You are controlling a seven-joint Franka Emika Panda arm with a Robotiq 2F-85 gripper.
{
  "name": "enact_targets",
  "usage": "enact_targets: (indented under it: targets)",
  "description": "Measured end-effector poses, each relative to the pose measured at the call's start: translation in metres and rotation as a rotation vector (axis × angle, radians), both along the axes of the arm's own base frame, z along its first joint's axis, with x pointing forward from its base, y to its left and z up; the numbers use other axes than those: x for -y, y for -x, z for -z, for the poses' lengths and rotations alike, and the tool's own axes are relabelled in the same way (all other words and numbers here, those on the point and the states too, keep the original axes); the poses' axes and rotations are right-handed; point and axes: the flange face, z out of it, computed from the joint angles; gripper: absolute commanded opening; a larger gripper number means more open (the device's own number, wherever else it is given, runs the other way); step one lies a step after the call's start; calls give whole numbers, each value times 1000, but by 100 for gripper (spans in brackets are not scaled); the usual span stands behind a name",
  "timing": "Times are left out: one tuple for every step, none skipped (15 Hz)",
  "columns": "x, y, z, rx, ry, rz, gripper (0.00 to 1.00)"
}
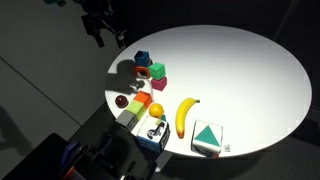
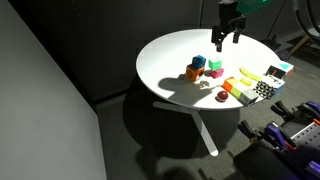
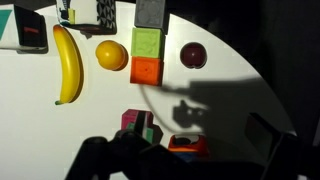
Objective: Put the blue block on the orange plushy cube
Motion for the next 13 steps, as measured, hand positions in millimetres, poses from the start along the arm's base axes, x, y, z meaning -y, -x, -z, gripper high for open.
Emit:
enact_targets:
  targets:
    - [0, 2, -4, 17, -4, -1, 100]
    - [1, 4, -7, 32, -8, -2, 100]
    - [1, 6, -10, 45, -11, -3, 100]
    - [1, 8, -13, 59, -15, -5, 100]
    - [1, 10, -15, 70, -18, -6, 100]
    - [1, 12, -17, 78, -20, -7, 100]
    - [2, 13, -19, 86, -24, -7, 100]
    - [4, 15, -21, 91, -36, -9, 100]
    - [4, 15, -21, 91, -38, -10, 100]
    - [4, 15, -20, 90, -38, -10, 100]
    - [4, 15, -19, 88, -38, -11, 100]
    - [3, 15, -18, 85, -37, -13, 100]
    - [2, 15, -18, 84, -37, -14, 100]
